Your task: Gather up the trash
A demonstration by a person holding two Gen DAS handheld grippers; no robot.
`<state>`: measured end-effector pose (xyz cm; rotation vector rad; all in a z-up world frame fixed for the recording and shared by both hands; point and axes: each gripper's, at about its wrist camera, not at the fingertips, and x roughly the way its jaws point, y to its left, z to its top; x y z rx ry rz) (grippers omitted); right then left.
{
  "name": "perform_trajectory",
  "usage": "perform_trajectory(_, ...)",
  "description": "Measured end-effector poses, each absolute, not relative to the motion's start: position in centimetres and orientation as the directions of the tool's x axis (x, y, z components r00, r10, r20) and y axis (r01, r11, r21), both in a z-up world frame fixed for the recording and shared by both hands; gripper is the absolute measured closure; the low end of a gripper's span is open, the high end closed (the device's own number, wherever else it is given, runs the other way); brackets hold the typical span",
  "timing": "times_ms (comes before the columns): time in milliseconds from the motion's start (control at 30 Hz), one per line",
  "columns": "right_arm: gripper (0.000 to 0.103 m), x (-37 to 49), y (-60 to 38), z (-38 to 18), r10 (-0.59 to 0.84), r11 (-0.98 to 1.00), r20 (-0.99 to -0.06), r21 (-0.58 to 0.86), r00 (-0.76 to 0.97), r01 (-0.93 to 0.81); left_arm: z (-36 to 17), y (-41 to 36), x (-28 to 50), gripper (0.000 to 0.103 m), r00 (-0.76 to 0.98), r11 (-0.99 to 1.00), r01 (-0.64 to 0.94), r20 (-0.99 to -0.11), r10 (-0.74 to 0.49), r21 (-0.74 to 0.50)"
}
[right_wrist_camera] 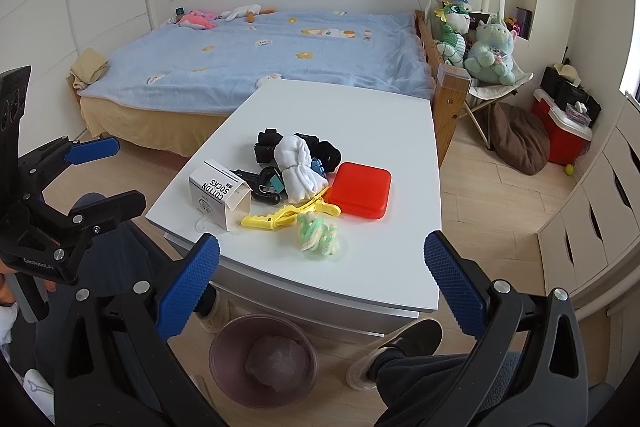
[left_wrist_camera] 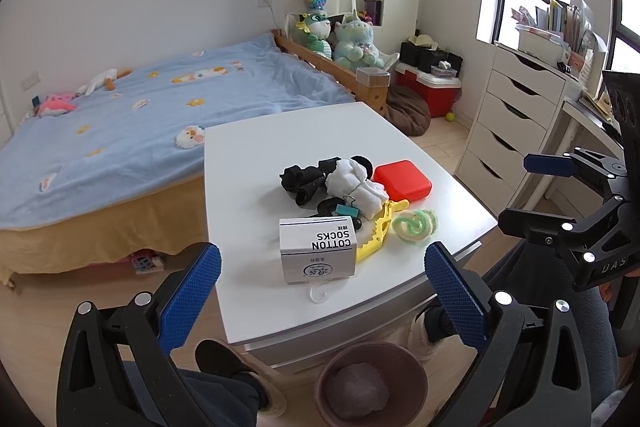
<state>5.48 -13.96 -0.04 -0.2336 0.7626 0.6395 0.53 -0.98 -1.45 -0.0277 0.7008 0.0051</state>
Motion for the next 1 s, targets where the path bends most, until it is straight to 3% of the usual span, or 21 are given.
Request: perform_trajectory(1000,0.003,11.8,-9.4,-6.6,0.356,0.762,-0.861,0.042,0.364,-0.647,-2.5,-0.4,1.0,0.005,0.729,0.999,-0.006,-0.684,-0.018,-0.033)
